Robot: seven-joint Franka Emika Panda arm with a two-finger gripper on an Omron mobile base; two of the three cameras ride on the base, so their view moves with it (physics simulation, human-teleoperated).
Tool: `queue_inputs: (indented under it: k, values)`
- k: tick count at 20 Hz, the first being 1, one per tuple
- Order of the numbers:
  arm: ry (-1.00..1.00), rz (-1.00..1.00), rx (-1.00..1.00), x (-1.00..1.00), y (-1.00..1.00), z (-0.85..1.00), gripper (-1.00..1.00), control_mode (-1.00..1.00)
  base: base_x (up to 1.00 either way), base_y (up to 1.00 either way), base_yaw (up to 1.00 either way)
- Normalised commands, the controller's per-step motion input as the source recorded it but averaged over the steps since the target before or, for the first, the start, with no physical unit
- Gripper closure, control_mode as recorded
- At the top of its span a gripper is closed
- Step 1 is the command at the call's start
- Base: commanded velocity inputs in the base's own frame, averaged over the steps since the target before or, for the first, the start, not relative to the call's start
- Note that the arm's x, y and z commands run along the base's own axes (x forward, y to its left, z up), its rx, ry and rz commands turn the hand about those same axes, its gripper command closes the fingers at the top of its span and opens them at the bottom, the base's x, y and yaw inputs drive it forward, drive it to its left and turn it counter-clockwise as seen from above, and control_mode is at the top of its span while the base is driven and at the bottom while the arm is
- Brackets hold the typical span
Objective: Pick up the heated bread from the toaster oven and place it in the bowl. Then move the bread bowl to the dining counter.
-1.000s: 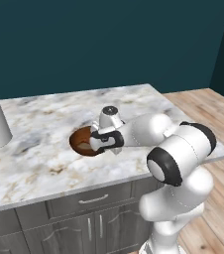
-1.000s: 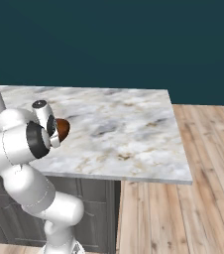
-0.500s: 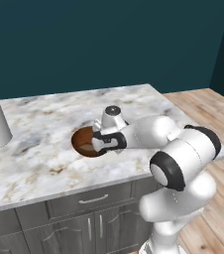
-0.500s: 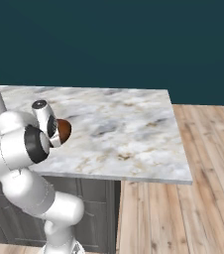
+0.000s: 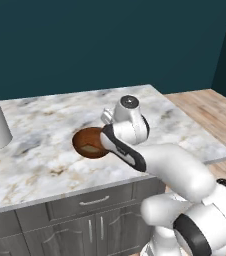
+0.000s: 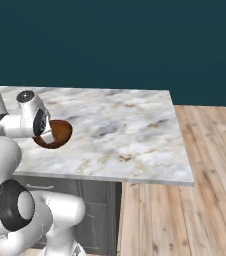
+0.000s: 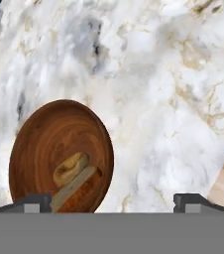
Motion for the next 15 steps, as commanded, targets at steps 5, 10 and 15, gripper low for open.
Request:
queue_inputs:
  k: [5,10,15]
  values:
    - [-0.33,0.00,0.03,-1.00,-0.43,0.72,-1.00,-1.00,0.00,0.00,0.00]
    - [-0.42,0.02,0.00,-1.00,-0.36,0.15,-1.00,-1.00,0.00,0.00,0.00]
    - [-0.43,0.01,0.00,-1.00,-0.40,0.01,-1.00,-1.00,0.00,0.00,0.00]
